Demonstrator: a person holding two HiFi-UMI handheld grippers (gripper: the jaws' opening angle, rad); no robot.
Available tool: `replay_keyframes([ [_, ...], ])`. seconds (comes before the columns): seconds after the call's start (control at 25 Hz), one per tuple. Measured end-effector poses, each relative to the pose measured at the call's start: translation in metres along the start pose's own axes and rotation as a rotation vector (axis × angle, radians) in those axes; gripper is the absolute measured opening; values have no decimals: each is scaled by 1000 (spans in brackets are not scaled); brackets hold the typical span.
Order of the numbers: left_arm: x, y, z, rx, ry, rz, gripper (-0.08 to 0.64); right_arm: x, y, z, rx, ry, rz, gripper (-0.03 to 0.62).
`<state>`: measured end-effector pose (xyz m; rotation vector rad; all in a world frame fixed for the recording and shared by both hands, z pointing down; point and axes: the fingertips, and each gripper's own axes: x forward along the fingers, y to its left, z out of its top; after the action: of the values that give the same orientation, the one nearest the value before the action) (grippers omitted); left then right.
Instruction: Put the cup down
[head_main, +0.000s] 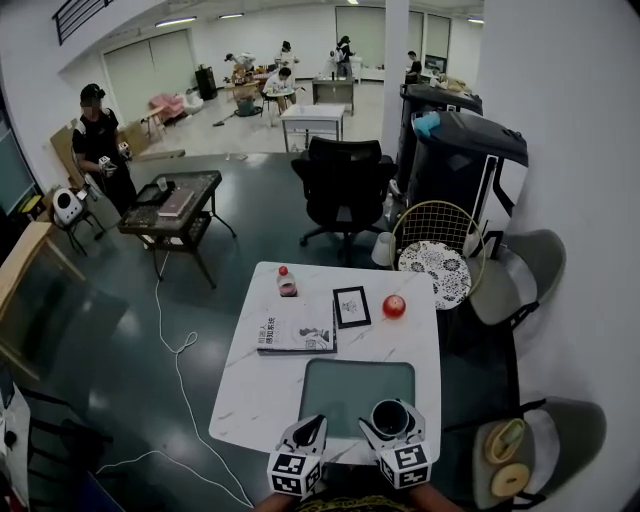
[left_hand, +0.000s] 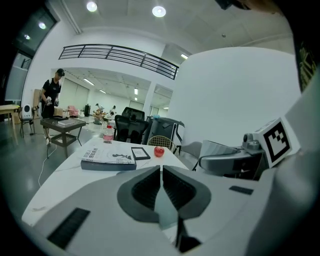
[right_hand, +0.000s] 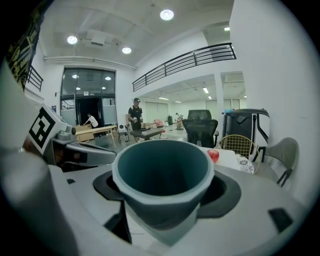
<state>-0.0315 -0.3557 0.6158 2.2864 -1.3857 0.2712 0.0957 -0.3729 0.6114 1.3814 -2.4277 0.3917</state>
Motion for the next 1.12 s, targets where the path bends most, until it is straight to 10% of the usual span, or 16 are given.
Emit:
replay_keyframes([
  [1.12, 103, 39, -17, 15, 115, 53, 23, 103, -40, -33, -14, 35, 99, 370],
])
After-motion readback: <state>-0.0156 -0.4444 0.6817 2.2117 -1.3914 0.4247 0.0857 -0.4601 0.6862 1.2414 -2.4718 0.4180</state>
